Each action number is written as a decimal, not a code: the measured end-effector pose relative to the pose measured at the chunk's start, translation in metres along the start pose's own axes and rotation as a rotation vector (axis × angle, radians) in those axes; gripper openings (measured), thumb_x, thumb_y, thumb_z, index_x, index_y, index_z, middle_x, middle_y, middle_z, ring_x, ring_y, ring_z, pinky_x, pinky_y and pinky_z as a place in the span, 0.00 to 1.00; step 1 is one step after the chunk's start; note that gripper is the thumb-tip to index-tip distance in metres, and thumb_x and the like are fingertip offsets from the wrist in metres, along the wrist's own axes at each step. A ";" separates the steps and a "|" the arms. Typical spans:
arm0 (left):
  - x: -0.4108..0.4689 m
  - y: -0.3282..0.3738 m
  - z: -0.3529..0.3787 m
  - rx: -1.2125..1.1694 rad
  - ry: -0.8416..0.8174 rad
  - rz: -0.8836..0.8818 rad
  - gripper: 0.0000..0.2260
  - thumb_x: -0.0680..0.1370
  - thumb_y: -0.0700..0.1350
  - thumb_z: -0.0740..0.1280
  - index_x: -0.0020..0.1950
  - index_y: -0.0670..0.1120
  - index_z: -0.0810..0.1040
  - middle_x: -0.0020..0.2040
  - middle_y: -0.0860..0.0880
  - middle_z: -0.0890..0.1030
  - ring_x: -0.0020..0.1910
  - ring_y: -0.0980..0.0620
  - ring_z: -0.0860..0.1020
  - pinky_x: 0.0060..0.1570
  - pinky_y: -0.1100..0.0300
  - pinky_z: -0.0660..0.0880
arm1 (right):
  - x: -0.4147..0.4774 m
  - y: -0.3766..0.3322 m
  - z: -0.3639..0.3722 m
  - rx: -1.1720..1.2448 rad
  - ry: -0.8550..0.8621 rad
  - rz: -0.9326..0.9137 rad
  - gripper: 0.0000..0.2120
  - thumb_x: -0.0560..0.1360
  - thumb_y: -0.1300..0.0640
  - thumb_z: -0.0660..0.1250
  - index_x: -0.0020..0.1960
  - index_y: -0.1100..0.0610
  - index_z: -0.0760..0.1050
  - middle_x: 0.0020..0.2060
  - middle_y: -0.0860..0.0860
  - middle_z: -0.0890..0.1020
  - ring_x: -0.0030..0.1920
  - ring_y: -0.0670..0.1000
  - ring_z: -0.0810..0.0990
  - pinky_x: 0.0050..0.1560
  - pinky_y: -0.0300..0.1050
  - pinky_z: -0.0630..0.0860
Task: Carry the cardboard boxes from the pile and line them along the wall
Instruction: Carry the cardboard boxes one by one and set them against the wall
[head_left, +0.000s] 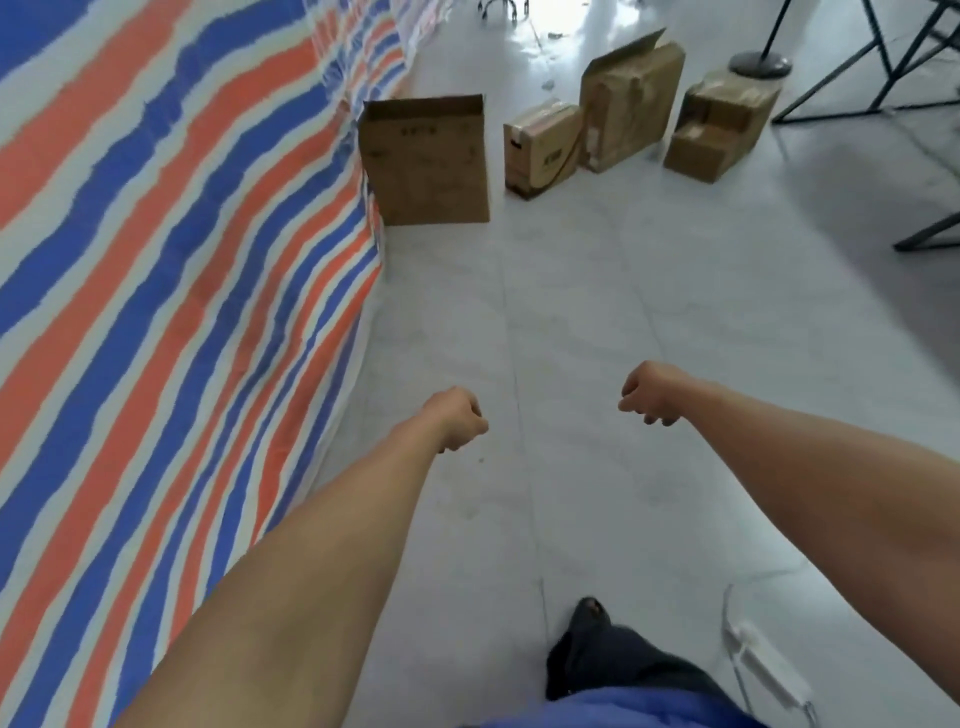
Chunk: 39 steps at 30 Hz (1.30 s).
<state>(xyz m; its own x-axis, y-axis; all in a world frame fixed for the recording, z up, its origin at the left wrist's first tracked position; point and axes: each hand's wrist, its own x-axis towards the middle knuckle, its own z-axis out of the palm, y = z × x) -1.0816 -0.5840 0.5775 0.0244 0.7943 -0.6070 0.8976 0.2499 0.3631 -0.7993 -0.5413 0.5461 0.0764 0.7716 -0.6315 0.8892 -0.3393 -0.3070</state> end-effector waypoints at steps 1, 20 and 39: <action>0.022 0.014 -0.015 -0.017 0.012 0.005 0.10 0.79 0.47 0.65 0.55 0.43 0.80 0.50 0.41 0.82 0.50 0.42 0.82 0.47 0.54 0.79 | 0.023 -0.008 -0.025 -0.009 0.008 -0.005 0.13 0.77 0.56 0.70 0.59 0.60 0.78 0.50 0.59 0.83 0.47 0.57 0.85 0.41 0.48 0.81; 0.409 0.053 -0.326 -0.058 0.001 -0.093 0.14 0.81 0.48 0.64 0.62 0.42 0.77 0.54 0.42 0.80 0.50 0.45 0.81 0.56 0.49 0.80 | 0.396 -0.246 -0.260 -0.002 0.028 -0.069 0.13 0.77 0.55 0.70 0.58 0.60 0.79 0.49 0.60 0.84 0.48 0.57 0.86 0.45 0.51 0.82; 0.808 0.190 -0.583 -0.181 0.046 -0.189 0.12 0.82 0.47 0.63 0.62 0.42 0.77 0.54 0.43 0.80 0.49 0.46 0.80 0.54 0.53 0.80 | 0.811 -0.409 -0.536 -0.037 -0.042 -0.091 0.14 0.78 0.56 0.69 0.61 0.62 0.77 0.50 0.61 0.83 0.49 0.59 0.85 0.39 0.47 0.80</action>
<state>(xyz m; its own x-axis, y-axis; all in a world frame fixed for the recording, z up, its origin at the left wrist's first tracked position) -1.1476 0.4282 0.5687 -0.1597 0.7472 -0.6451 0.7909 0.4880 0.3694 -0.8588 0.5118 0.5412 -0.0238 0.7750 -0.6315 0.9078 -0.2478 -0.3383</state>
